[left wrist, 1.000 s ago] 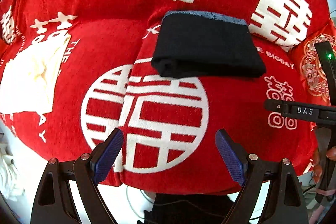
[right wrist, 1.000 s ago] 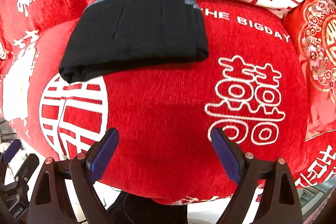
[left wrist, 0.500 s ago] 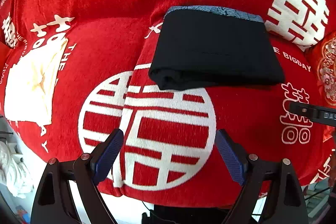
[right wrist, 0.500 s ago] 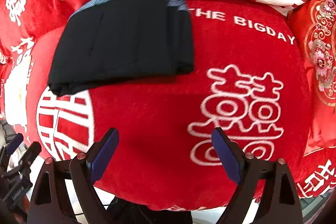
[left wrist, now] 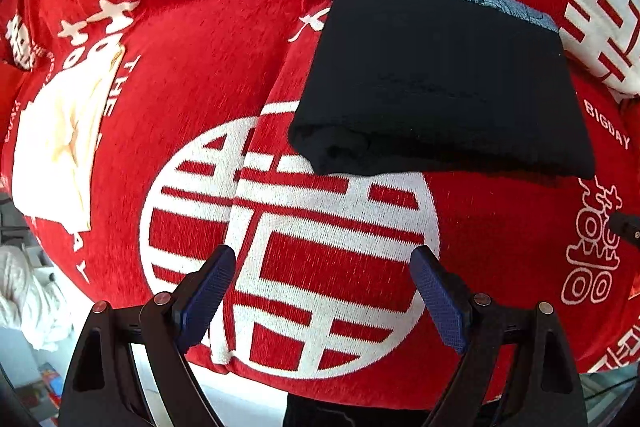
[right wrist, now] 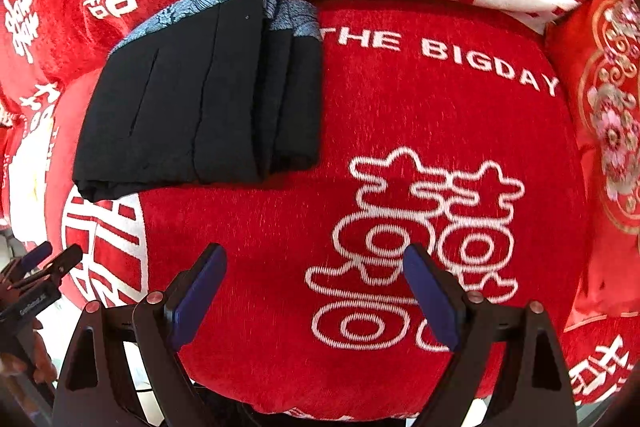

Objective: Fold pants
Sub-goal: 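Release both grippers and pull back from the folded pants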

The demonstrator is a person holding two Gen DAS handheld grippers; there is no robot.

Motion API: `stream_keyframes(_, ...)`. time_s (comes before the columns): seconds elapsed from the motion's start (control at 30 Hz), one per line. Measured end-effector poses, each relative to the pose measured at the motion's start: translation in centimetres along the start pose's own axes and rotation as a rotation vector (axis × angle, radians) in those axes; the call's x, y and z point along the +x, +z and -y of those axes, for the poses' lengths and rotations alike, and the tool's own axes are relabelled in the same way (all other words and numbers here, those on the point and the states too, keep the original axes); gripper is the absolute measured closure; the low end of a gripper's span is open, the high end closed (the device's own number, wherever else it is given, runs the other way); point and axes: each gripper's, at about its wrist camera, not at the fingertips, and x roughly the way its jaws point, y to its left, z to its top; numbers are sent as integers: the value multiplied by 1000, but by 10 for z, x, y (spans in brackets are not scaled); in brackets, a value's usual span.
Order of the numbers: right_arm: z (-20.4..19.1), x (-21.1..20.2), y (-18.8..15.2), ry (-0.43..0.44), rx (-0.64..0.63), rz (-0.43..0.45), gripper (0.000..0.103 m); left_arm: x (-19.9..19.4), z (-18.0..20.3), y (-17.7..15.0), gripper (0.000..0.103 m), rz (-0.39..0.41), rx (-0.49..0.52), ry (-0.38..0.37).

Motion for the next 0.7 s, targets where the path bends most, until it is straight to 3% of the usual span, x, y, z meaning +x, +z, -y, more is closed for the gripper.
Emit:
stream_keyframes(0.23, 2, 6, 13, 60, -7, -10, 11, 2, 17, 16, 13, -9, 24, 7)
stream_keyframes(0.7, 8, 11, 20, 84, -8, -19, 11, 4, 29, 25, 13, -29, 22, 13)
